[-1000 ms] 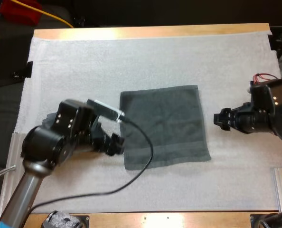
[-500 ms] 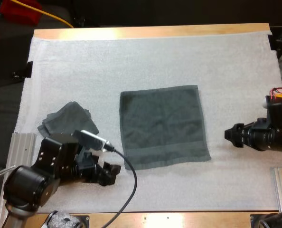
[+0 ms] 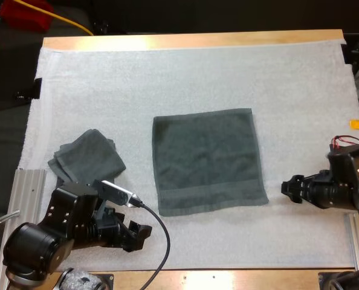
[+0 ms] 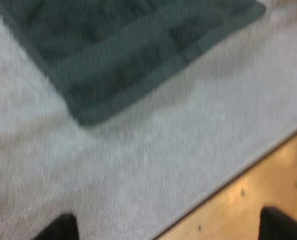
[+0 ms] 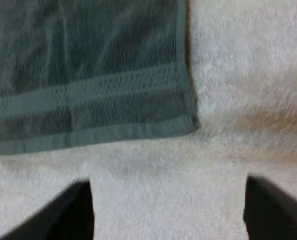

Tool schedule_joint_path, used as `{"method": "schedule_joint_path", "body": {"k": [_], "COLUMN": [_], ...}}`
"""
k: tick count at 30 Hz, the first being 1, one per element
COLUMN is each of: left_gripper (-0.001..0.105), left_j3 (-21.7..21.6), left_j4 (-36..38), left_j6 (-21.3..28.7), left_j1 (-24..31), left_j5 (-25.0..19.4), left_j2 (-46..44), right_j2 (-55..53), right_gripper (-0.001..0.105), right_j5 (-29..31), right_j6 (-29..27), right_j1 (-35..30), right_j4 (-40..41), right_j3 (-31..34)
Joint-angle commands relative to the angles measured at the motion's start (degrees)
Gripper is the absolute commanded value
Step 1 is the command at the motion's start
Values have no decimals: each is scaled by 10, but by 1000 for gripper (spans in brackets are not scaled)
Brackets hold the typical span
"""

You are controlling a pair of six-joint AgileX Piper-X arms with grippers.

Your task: Pick towel from pile, fold and stack

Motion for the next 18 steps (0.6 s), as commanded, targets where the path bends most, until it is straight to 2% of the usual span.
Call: {"method": "schedule_joint_path", "body": {"k": [1,8,18], "left_gripper": [69,69,69], "left_j3": [0,0,0], "left_j4": [-1,-1,-1], "left_j6": [-3,-3,-3], "left_j1": [1,1,1], "left_j5": [4,4,4], "left_j2": [-3,-3,-3], "right_j2": [4,51,121], "right_gripper": [62,62,62], "right_j5": [-8,-28,-96], "right_j6": [10,64,125], "right_j1": [0,0,0], "right_j4": [-19,-102,-210], "right_j3": [9,59,129]}}
